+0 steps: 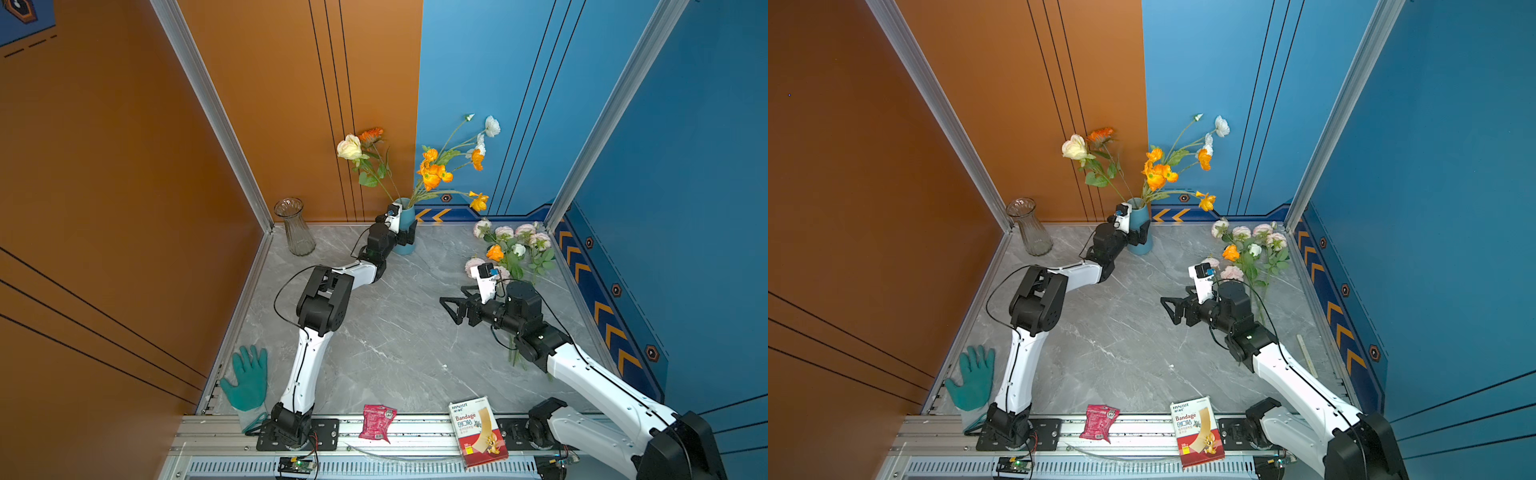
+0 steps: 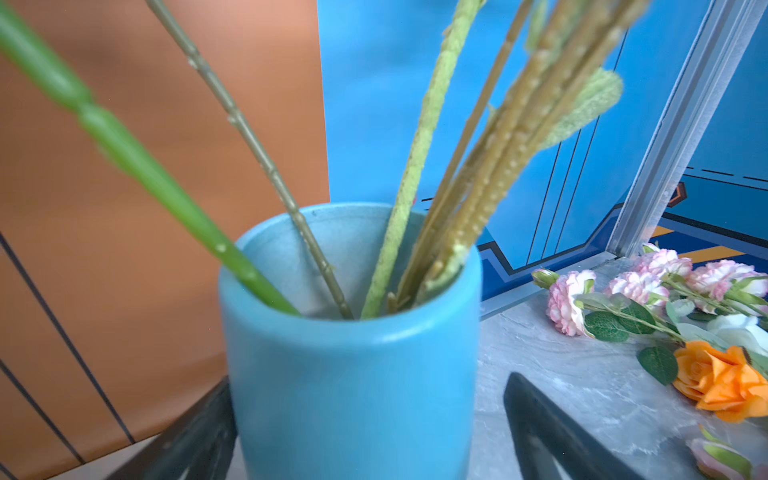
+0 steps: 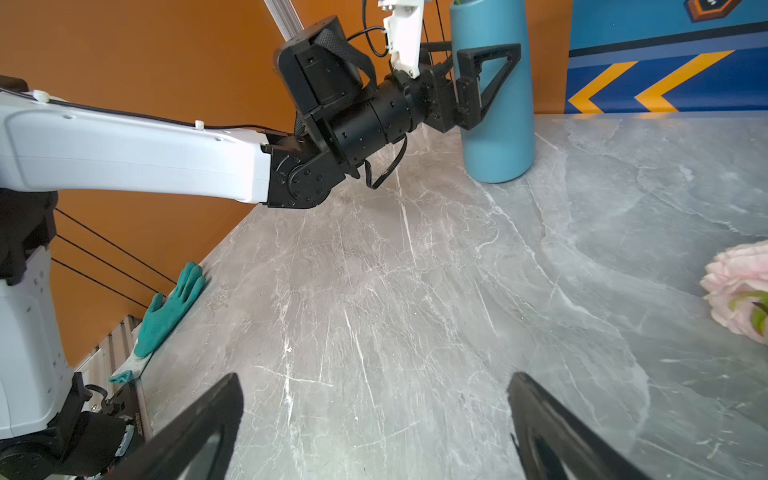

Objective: Arrange the flowers into the vase
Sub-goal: 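Open the left gripper and draw it back from the teal vase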

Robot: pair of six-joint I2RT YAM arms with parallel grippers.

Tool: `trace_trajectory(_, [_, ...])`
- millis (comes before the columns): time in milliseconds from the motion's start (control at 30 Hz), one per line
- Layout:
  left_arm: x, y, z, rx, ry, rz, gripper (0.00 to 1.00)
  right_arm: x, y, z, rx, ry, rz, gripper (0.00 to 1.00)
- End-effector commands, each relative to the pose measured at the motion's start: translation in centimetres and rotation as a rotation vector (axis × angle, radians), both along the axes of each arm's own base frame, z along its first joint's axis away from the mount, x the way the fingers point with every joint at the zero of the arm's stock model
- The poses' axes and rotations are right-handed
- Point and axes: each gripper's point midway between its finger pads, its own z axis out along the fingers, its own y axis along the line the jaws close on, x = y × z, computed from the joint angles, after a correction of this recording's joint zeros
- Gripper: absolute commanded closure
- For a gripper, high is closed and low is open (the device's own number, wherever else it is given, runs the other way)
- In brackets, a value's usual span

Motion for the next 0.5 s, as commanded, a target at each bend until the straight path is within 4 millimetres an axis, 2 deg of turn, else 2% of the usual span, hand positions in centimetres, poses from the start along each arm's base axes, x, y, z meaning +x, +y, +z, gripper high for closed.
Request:
trace_trajectory(0, [-1.9,0.5,4.3,-0.065,-0.084,-0.002,0.02,-0.1,-0.1,0.6,0.023,-0.007,-0.011,0.0])
trace_trajectory(300, [-8.6,4.3,3.1,-0.045,-0.073,0.057,0.02,-0.5,0.3,0.2,0.026,-0.004,-0.014,0.0])
trace_trajectory(367, [-10.4,6.0,2.7,-0.025,-0.063,0.109,0.02,-0.5,0.6,0.0,0.015,-0.002,-0.007,0.0])
trace_trajectory(467, [-12.6,10.2,2.6,0.048,-0.053,0.281,0.02,-0.6,1.7,-0.2,-0.012,-0.011,0.014,0.0])
